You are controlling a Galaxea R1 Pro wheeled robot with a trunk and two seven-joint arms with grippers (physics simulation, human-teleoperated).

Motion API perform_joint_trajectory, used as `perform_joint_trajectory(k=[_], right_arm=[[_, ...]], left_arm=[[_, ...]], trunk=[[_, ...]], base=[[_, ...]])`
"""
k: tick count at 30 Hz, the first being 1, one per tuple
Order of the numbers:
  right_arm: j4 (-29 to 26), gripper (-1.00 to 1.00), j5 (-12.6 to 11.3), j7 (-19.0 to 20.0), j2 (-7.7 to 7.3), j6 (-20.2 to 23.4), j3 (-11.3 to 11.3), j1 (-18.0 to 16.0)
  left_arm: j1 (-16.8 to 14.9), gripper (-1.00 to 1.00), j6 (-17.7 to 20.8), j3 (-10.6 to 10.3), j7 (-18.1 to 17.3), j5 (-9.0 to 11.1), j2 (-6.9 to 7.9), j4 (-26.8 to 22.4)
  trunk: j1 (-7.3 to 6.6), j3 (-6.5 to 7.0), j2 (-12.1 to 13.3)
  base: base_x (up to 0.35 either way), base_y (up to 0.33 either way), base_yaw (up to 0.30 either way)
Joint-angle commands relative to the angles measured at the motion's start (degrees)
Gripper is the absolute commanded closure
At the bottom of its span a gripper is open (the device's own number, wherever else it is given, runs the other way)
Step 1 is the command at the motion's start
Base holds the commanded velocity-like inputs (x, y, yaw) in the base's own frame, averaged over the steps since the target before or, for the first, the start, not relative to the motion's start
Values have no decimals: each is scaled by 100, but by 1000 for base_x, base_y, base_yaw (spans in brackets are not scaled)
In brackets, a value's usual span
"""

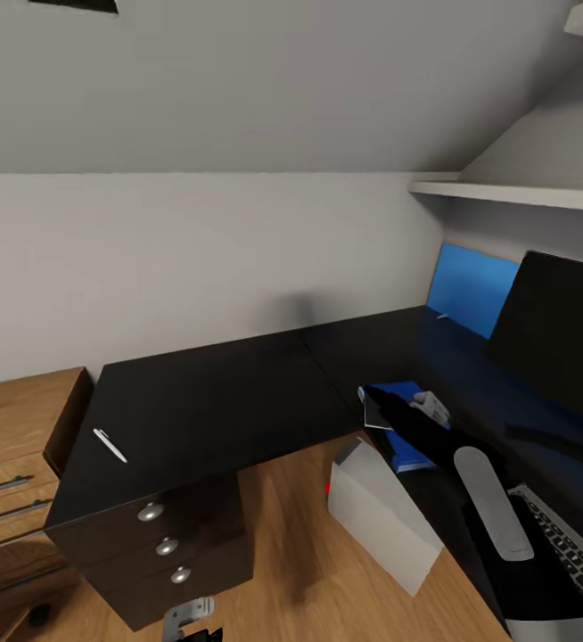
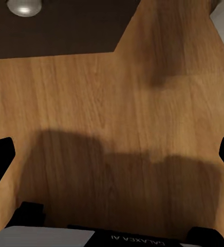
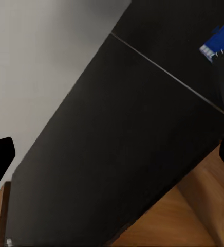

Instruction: In the bedroom, organize the workspace by keeping the computer under the desk, ensuring the monitor is on the desk, placing the keyboard on the desk next to the monitor, placing the mouse on the desk next to the keyboard, moving the folder from the swivel chair onto the desk next to the mouse, stacking the notebook on top of the folder with the pen on top of the notebook, and positioning the swivel chair next to the desk.

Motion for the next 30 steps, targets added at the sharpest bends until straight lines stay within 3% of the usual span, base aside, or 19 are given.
perform_joint_trajectory(k=[1, 5, 8, 10, 11, 14, 17, 21, 22, 24, 25, 27, 30], right_arm=[[-9, -100, -55, 0, -4, -4, 11, -4], [-3, -100, -28, 75, 12, -8, 51, -4], [49, -100, 130, 63, 32, -19, 194, -4], [79, -100, 710, 24, 51, -36, 669, -4], [81, -100, 846, 13, 58, -38, 776, -4], [83, -100, 1733, -24, 199, -43, 1350, -4], [93, -100, 2301, -37, 317, -42, 1521, -4], [215, -100, 3385, -47, 629, -27, 1738, -4], [249, -100, 3518, -46, 668, -25, 1774, -4], [411, -100, 4034, -40, 806, -27, 1963, -4], [550, -100, 4451, -20, 910, -32, 2231, -4], [503, -100, 4612, -3, 928, -36, 2523, -4], [444, -100, 4652, -3, 929, -40, 2676, -4]], left_arm=[[-2, -100, 32, 8, 31, 62, -1, -1], [-1, -100, -120, 26, 24, 57, 61, 491], [-1, -100, -607, 24, 0, 63, 273, 844], [-1, -100, -997, 36, 0, 60, 397, 1446], [-1, -100, -1089, 38, -3, 61, 418, 1547], [-1, -100, -1767, 28, 17, 58, 499, 1883], [-1, -100, -2110, 21, 31, 57, 513, 1966], [-1, -100, -2335, 13, 26, 60, 521, 2019], [-1, -100, -2345, 13, 25, 59, 522, 2021], [-1, -100, -2367, 7, 24, 61, 522, 2026], [-1, -100, -2375, 4, 23, 64, 522, 2029], [-1, -100, -2374, 3, 23, 65, 518, 2030], [-1, -100, -2374, 3, 23, 65, 518, 2030]], trunk=[[-23, 12, 38], [-110, 77, 198], [-176, 125, 319], [-220, 155, 399], [-242, 170, 439], [-308, 212, 559], [-374, 252, 680], [-462, 304, 840], [-484, 317, 880], [-528, 341, 961], [-550, 356, 1001], [-594, 389, 1081], [-660, 441, 1201]], base=[[0, 0, 152], [0, 0, 223], [0, 0, 260], [0, 0, 267], [0, 0, 267], [0, 0, 261], [0, 0, 254], [0, 0, 245], [0, 0, 232], [0, 0, 212], [0, 0, 96], [0, 0, 40], [0, 0, 21]])
